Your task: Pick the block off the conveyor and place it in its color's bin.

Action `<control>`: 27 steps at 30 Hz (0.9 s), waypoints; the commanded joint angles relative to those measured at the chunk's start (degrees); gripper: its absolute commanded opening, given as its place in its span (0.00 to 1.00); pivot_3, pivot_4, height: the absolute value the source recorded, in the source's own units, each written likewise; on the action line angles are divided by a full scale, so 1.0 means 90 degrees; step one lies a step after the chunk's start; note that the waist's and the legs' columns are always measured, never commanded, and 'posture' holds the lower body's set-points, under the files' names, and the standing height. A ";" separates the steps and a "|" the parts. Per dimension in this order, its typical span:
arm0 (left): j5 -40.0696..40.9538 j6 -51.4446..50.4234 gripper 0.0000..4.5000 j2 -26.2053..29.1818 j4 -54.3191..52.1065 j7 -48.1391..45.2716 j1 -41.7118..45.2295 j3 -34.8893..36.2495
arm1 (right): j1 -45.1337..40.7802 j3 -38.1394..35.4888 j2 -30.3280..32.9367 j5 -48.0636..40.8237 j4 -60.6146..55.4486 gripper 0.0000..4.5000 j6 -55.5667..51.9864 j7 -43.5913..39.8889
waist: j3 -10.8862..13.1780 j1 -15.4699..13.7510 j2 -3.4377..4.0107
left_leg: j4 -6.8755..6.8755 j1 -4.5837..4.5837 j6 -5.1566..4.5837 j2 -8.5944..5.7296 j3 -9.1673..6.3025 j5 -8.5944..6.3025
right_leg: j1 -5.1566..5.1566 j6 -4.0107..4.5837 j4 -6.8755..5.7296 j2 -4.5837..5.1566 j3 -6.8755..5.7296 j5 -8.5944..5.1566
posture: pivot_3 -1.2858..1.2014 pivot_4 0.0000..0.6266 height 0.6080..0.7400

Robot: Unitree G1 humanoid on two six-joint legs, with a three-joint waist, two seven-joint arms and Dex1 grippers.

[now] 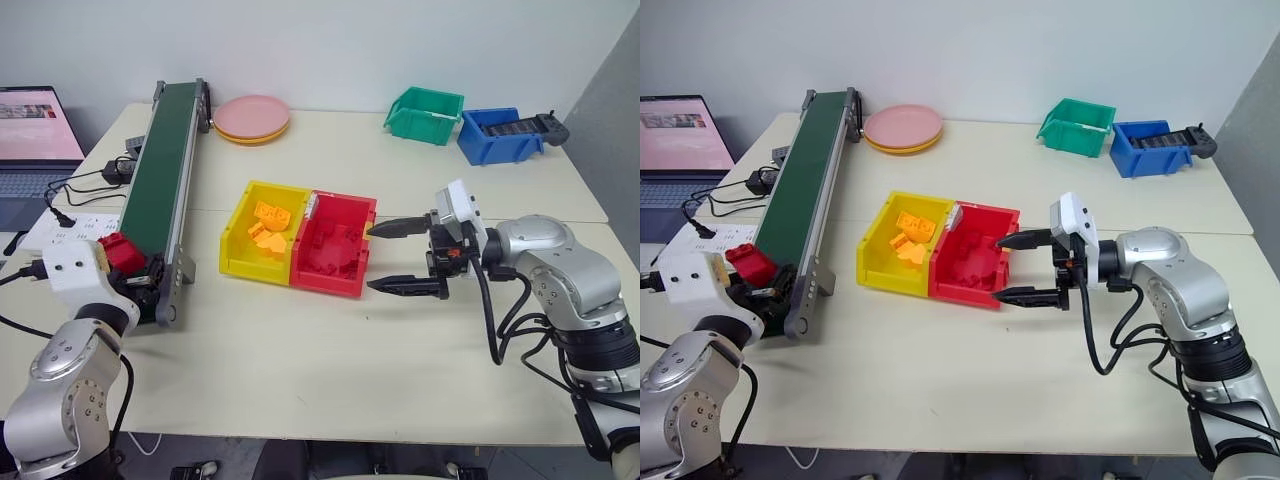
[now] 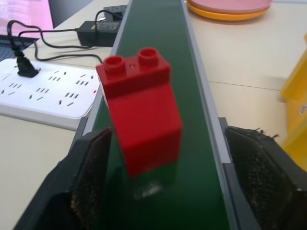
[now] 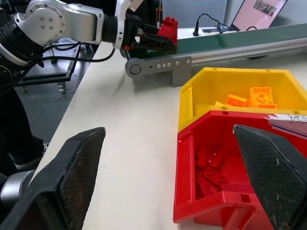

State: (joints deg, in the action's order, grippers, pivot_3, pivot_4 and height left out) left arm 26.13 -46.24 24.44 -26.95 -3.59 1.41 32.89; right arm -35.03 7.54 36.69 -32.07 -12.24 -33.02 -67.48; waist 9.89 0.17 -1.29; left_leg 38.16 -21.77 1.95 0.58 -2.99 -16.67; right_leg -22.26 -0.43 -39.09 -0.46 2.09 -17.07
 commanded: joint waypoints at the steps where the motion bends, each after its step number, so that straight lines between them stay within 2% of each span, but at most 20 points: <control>1: 0.0017 -0.0075 0.63 -0.0033 -0.0274 0.0134 -0.0041 0.0141 | -0.0099 -0.0123 0.0076 -0.0017 -0.0163 1.00 0.0114 -0.0068 | 0.0000 0.0000 0.0000 | 0.0000 0.0000 0.0000 0.0000 0.0000 0.0000 | 0.0000 0.0000 0.0000 0.0000 0.0000 0.0000 | 0.52 0.24 1.00; 8: 0.0127 -0.0305 0.35 -0.0322 -0.0905 0.0391 -0.0413 0.0311 | -0.0223 -0.0136 0.0052 0.0019 0.0013 1.00 0.0230 -0.0093 | 0.0001 0.0000 -0.0002 | 0.0000 0.0000 0.0000 0.0000 0.0001 0.0000 | -0.0001 0.0000 0.0001 0.0001 0.0001 0.0000 | 0.52 0.24 1.00; 12: 0.0083 -0.0328 0.34 -0.0295 -0.1175 0.0434 -0.0463 0.0283 | -0.0277 -0.0099 0.0018 0.0060 0.0119 1.00 0.0329 -0.0129 | 0.0001 0.0000 -0.0002 | 0.0000 0.0000 0.0000 0.0000 -0.0002 0.0000 | 0.0001 0.0000 -0.0001 0.0001 -0.0002 0.0000 | 0.52 0.24 1.00; 16: -0.0040 -0.0306 0.34 0.0223 -0.1622 0.0256 -0.0200 0.0060 | -0.0308 -0.0152 0.0004 0.0110 0.0201 1.00 0.0420 -0.0102 | 0.0005 0.0001 -0.0010 | 0.0000 0.0000 0.0001 0.0000 -0.0002 0.0000 | 0.0001 0.0000 0.0000 0.0001 -0.0003 0.0000 | 0.52 0.24 1.00; 18: 0.0027 -0.0378 0.34 0.0698 -0.1788 -0.0092 0.0112 -0.0366 | -0.0231 -0.0283 0.0080 0.0102 0.0170 1.00 0.0369 -0.0023 | 0.0007 -0.0011 -0.0013 | 0.0000 -0.0001 0.0001 0.0000 -0.0005 0.0000 | 0.0000 0.0000 -0.0002 0.0000 -0.0006 0.0000 | 0.52 0.24 1.00; 22: 0.0642 -0.0755 0.34 0.1249 -0.1600 -0.0988 0.1172 -0.1479 | 0.0144 -0.0633 0.0327 0.0006 -0.0173 1.00 0.0170 0.0204 | 0.0007 -0.0073 -0.0013 | 0.0001 -0.0001 0.0003 -0.0009 -0.0007 0.0001 | 0.0008 0.0000 0.0004 0.0007 -0.0008 0.0000 | 0.52 0.24 1.00; 27: 0.0662 -0.0599 0.34 0.1253 -0.0672 -0.1855 0.2715 -0.2904 | 0.0754 -0.1081 0.0606 -0.0115 -0.0777 1.00 -0.0124 0.0618 | 0.0012 -0.0050 -0.0018 | 0.0003 -0.0012 0.0004 -0.0011 0.0003 0.0002 | 0.0001 -0.0001 0.0009 0.0008 0.0001 0.0000 | 0.52 0.24 1.00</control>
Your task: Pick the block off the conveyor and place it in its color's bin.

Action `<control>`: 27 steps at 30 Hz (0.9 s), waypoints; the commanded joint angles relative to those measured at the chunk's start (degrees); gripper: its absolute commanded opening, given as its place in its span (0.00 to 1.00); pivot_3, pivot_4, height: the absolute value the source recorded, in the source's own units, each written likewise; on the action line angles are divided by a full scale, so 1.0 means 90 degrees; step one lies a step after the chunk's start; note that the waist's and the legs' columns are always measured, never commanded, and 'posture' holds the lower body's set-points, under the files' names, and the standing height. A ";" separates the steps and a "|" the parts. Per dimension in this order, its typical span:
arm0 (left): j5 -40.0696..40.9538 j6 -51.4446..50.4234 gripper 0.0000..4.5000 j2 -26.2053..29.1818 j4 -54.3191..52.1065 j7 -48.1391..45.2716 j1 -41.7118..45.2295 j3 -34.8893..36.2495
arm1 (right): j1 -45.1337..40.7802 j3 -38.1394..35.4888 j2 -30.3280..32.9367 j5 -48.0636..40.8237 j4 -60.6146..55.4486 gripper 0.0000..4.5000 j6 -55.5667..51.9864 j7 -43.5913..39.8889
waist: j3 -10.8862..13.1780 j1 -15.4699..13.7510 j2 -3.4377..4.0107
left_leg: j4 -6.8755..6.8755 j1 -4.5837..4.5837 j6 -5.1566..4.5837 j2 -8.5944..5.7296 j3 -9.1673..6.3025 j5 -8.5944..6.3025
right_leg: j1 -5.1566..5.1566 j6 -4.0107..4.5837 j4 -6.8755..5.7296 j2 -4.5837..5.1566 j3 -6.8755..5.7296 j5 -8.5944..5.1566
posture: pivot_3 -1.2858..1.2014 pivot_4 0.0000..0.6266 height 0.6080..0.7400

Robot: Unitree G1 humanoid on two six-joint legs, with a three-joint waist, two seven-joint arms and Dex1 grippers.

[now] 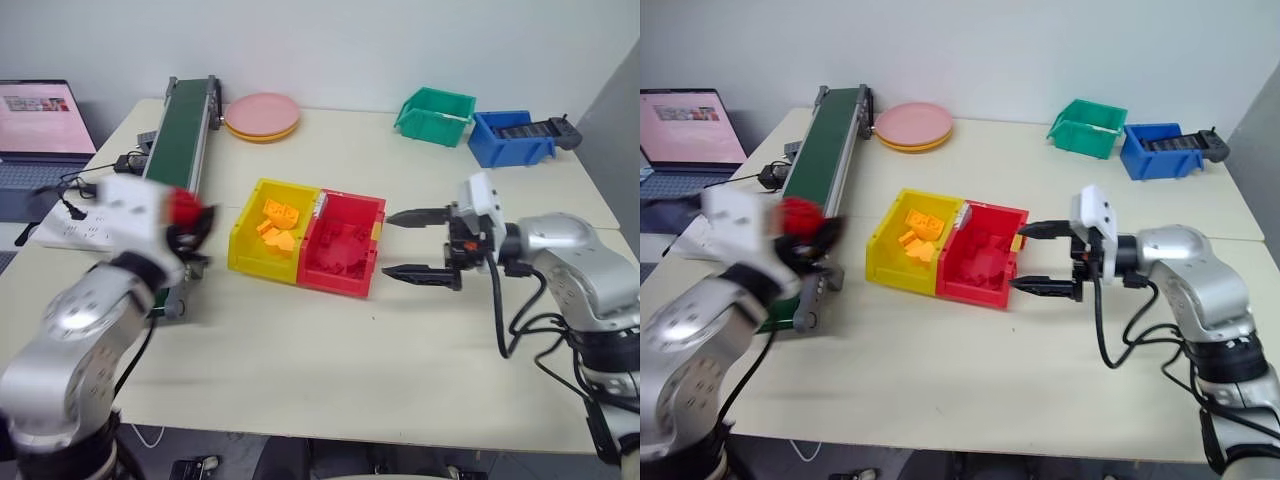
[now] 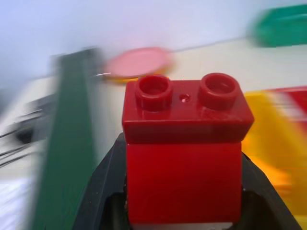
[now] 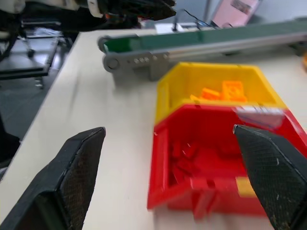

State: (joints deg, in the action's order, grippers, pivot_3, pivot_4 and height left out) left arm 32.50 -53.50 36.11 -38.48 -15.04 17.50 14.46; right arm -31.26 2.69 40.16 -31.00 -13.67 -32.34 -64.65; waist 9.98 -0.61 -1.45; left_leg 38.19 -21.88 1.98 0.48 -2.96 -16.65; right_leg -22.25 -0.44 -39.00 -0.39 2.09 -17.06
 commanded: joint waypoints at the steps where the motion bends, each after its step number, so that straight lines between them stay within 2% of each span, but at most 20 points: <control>1: -0.0100 0.0282 0.34 -0.0048 0.0805 -0.0700 0.1096 -0.0999 | 0.0407 -0.0581 0.0234 -0.0251 -0.0720 1.00 -0.0266 0.0396 | 0.0001 0.0036 -0.0001 | -0.0001 0.0001 0.0000 0.0002 0.0002 0.0000 | -0.0002 0.0000 -0.0003 -0.0002 0.0000 0.0000 | 0.52 0.24 1.00; 6: -0.0825 0.1028 0.34 -0.0292 0.2457 -0.1535 0.2024 -0.2339 | 0.1168 -0.1027 0.0396 -0.0377 -0.1404 1.00 -0.0431 0.0840 | 0.0002 0.0123 0.0005 | -0.0005 0.0010 -0.0001 0.0010 0.0002 0.0000 | -0.0002 0.0000 -0.0009 -0.0015 0.0003 0.0000 | 0.52 0.24 1.00; 9: -0.1024 0.1345 0.34 -0.0555 0.3039 -0.1991 0.2258 -0.2815 | 0.1507 -0.1275 0.0450 -0.0441 -0.1724 1.00 -0.0470 0.1042 | 0.0002 0.0097 0.0005 | -0.0002 0.0006 -0.0001 0.0008 0.0000 0.0000 | -0.0002 0.0000 -0.0009 -0.0015 0.0002 -0.0001 | 0.52 0.24 1.00; 21: -0.1864 0.2164 0.34 -0.0960 0.3947 -0.2300 0.2601 -0.2990 | 0.2079 -0.1528 0.0641 -0.0692 -0.2293 1.00 -0.0629 0.1406 | 0.0004 0.0078 0.0002 | 0.0009 0.0002 -0.0002 0.0005 0.0002 0.0000 | -0.0002 -0.0001 -0.0009 -0.0014 0.0008 -0.0001 | 0.52 0.24 1.00; 23: -0.1886 0.2174 0.50 -0.0983 0.3940 -0.2373 0.2588 -0.2965 | 0.2111 -0.1534 0.0659 -0.0713 -0.2310 1.00 -0.0620 0.1428 | 0.0004 0.0077 0.0002 | 0.0011 0.0000 -0.0002 0.0005 0.0002 0.0000 | -0.0002 -0.0001 -0.0008 -0.0014 0.0008 0.0000 | 0.52 0.24 1.00; 25: -0.1742 0.2073 0.55 -0.1022 0.3829 -0.2499 0.2532 -0.2878 | 0.2111 -0.1520 0.0668 -0.0735 -0.2321 1.00 -0.0618 0.1462 | 0.0004 0.0078 0.0002 | 0.0010 0.0000 -0.0002 0.0006 0.0001 0.0000 | -0.0002 -0.0001 -0.0009 -0.0014 0.0006 -0.0001 | 0.52 0.24 1.00; 27: -0.1659 0.2002 0.65 -0.1053 0.3784 -0.2566 0.2518 -0.2811 | 0.2114 -0.1521 0.0675 -0.0777 -0.2315 1.00 -0.0621 0.1484 | 0.0004 0.0078 0.0002 | 0.0009 0.0000 -0.0002 0.0007 -0.0001 0.0000 | -0.0002 -0.0001 -0.0010 -0.0014 0.0004 -0.0001 | 0.52 0.24 1.00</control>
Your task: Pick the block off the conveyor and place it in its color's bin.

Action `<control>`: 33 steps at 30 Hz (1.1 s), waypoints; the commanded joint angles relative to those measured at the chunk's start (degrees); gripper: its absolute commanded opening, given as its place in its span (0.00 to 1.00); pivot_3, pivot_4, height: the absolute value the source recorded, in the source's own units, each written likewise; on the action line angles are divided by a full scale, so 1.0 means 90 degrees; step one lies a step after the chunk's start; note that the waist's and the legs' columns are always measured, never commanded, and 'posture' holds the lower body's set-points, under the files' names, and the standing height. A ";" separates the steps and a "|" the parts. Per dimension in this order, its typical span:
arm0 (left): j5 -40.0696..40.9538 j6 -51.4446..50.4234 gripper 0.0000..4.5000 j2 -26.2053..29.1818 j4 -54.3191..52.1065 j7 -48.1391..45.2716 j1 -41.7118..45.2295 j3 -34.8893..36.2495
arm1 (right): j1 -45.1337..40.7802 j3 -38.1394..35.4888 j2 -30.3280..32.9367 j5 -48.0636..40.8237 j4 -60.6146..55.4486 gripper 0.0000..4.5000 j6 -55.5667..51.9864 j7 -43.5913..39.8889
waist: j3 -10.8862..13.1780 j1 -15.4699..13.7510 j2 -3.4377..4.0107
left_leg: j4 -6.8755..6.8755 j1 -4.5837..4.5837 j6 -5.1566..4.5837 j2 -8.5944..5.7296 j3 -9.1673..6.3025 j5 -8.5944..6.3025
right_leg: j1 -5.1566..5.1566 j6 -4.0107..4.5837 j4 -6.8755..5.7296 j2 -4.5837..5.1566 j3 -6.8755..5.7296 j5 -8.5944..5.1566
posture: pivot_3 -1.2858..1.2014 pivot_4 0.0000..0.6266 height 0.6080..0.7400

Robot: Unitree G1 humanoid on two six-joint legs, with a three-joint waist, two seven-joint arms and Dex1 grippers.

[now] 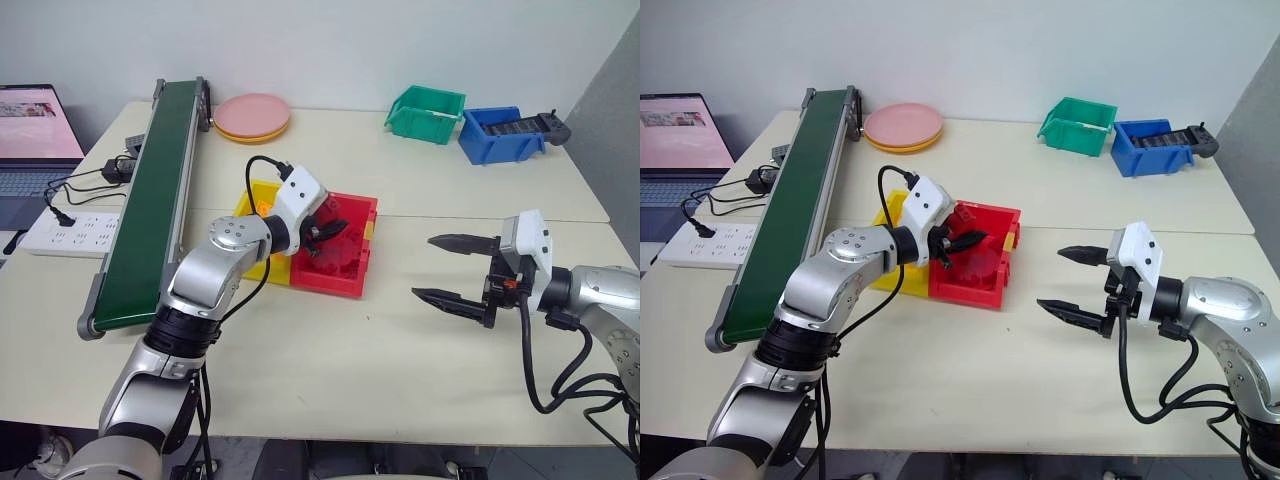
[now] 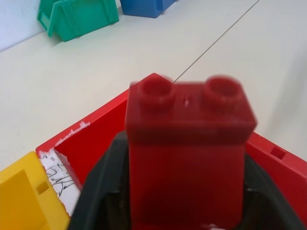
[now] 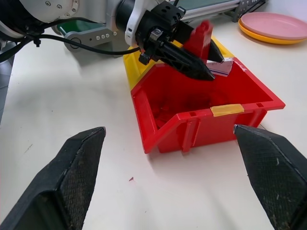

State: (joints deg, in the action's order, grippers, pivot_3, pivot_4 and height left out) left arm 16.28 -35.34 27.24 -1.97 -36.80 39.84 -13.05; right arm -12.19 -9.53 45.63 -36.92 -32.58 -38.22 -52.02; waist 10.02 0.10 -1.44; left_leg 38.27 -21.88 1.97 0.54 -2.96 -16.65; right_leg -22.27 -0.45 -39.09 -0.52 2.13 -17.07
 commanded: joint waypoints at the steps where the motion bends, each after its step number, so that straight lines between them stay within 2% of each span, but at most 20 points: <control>1: 0.0135 -0.0025 0.69 -0.0064 -0.0271 -0.0160 0.0050 0.0254 | 0.0010 -0.0149 0.0080 -0.0105 -0.0192 1.00 0.0056 0.0080 | 0.0000 0.0000 0.0000 | 0.0000 0.0000 0.0000 0.0000 -0.0001 0.0000 | 0.0000 0.0000 -0.0001 0.0000 -0.0001 0.0000 | 0.52 0.24 1.00; 8: 0.0168 -0.0156 0.99 -0.0108 -0.0356 -0.0246 0.0075 0.0342 | 0.0011 -0.0059 0.0168 -0.0090 -0.0109 1.00 0.0117 0.0032 | 0.0000 0.0001 0.0000 | 0.0002 0.0000 0.0000 0.0000 0.0000 0.0000 | 0.0000 0.0000 -0.0001 0.0000 0.0000 0.0000 | 0.52 0.24 1.00; 12: 0.0192 -0.0239 0.99 -0.0106 -0.0607 -0.0196 0.0018 0.0433 | -0.0012 -0.0041 0.0182 -0.0065 -0.0050 1.00 0.0158 0.0000 | 0.0000 0.0001 0.0000 | 0.0004 -0.0001 0.0000 -0.0001 0.0000 0.0000 | 0.0000 0.0000 -0.0001 0.0000 0.0001 0.0000 | 0.52 0.24 1.00; 17: 0.0296 -0.0351 0.99 0.0250 -0.1472 -0.0206 -0.0347 0.0762 | -0.0067 0.0017 0.0137 0.0054 0.0066 1.00 0.0323 -0.0021 | 0.0000 0.0011 0.0000 | 0.0003 0.0000 0.0000 0.0002 0.0001 0.0000 | 0.0000 0.0000 -0.0002 0.0000 0.0002 0.0000 | 0.52 0.24 1.00; 21: 0.0747 -0.0546 0.99 0.0528 -0.2327 -0.0137 -0.1152 0.1577 | -0.0179 0.0149 0.0008 0.0323 0.0307 1.00 0.0826 -0.0074 | -0.0001 0.0045 0.0001 | 0.0000 0.0007 0.0000 0.0005 0.0004 0.0000 | 0.0000 0.0000 -0.0004 -0.0001 0.0006 0.0000 | 0.52 0.24 1.00; 24: 0.0689 -0.0585 0.99 0.0774 -0.2836 0.0049 -0.1945 0.2001 | -0.0306 0.0308 -0.0191 0.0600 0.0644 1.00 0.1440 -0.0205 | -0.0001 0.0036 0.0001 | 0.0002 0.0007 0.0000 0.0005 0.0001 0.0000 | 0.0002 0.0000 -0.0005 -0.0001 0.0001 0.0000 | 0.52 0.24 1.00; 30: 0.0641 -0.0725 0.99 0.1000 -0.3275 0.0650 -0.3724 0.3955 | -0.0661 0.0580 -0.0201 0.0528 0.1354 1.00 0.1683 -0.0870 | -0.0001 0.0031 0.0001 | 0.0000 0.0010 -0.0001 0.0006 0.0000 -0.0001 | 0.0002 0.0000 -0.0002 0.0000 0.0001 0.0000 | 0.52 0.24 1.00; 33: 0.0686 -0.0710 0.99 0.0911 -0.3562 0.0788 -0.4544 0.4501 | -0.0903 0.0705 -0.0243 0.0530 0.1704 1.00 0.1765 -0.1132 | 0.0000 0.0023 0.0001 | -0.0006 0.0013 -0.0001 0.0006 0.0001 -0.0001 | 0.0002 0.0001 0.0000 0.0001 0.0003 0.0000 | 0.52 0.24 1.00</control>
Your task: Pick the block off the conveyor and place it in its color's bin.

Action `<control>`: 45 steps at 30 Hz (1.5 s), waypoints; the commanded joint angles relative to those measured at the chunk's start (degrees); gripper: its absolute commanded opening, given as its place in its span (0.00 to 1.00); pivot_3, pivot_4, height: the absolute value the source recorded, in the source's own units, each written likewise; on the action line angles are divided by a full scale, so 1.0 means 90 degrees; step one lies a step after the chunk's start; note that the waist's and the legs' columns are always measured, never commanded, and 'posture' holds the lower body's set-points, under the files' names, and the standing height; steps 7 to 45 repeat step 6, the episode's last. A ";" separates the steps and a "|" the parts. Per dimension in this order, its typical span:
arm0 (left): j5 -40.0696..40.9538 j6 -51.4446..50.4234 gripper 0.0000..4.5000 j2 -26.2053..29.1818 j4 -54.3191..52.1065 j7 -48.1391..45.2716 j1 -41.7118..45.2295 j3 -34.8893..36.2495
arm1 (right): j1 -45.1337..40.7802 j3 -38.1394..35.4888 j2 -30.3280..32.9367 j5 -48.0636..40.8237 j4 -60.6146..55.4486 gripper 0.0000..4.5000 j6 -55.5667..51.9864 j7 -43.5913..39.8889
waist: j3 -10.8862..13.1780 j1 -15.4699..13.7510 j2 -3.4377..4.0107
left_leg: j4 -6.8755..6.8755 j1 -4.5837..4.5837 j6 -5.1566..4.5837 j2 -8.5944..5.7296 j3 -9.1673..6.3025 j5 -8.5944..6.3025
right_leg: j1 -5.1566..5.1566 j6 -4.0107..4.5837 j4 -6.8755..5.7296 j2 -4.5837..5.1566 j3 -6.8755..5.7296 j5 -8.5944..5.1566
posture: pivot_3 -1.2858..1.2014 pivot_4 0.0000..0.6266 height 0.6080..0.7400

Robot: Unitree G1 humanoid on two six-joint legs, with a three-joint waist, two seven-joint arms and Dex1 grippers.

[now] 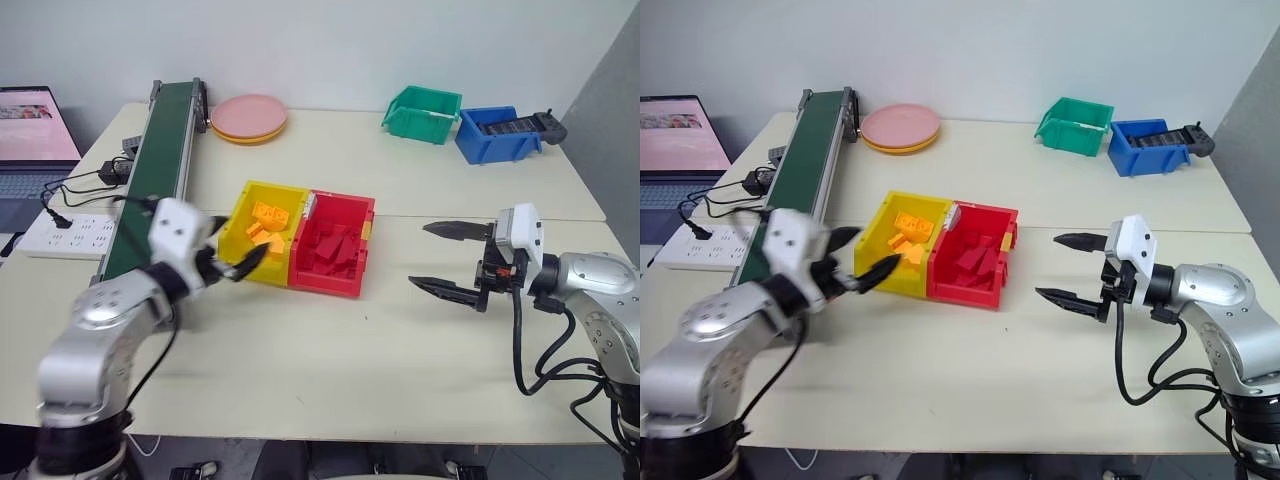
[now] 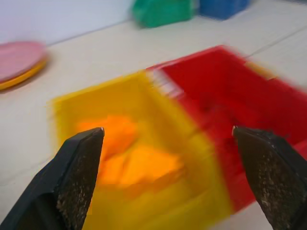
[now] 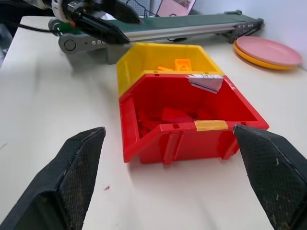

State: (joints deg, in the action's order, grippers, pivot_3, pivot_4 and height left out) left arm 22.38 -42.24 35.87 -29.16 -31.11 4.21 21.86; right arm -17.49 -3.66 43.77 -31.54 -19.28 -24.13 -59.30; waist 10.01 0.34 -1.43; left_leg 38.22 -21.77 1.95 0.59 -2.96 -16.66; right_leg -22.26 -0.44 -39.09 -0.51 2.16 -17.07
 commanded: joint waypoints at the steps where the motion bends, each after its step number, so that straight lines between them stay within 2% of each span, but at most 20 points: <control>1: 0.0046 0.0083 0.99 -0.0078 -0.0628 0.0159 -0.0812 0.0749 | -0.0395 0.0101 -0.0051 -0.0042 0.0333 1.00 0.0226 -0.0390 | 0.0000 -0.0004 0.0000 | 0.0000 -0.0001 0.0000 0.0000 0.0000 0.0000 | 0.0000 0.0000 0.0000 0.0001 0.0000 0.0000 | 0.52 0.24 1.00; 6: 0.0329 0.0175 0.99 -0.0229 -0.0881 0.0137 -0.1385 0.0972 | -0.0694 0.0297 -0.0123 0.0168 0.0886 1.00 0.0499 -0.0686 | -0.0001 -0.0063 -0.0003 | 0.0002 0.0000 0.0000 -0.0002 -0.0010 0.0000 | 0.0007 0.0000 0.0001 0.0006 -0.0015 0.0000 | 0.52 0.24 1.00; 45: 0.0329 0.0175 0.99 -0.0229 -0.0881 0.0137 -0.1385 0.0972 | -0.0694 0.0297 -0.0123 0.0168 0.0886 1.00 0.0499 -0.0686 | -0.0001 -0.0063 -0.0003 | 0.0002 0.0000 0.0000 -0.0002 -0.0010 0.0000 | 0.0007 0.0000 0.0001 0.0006 -0.0015 0.0000 | 0.52 0.24 1.00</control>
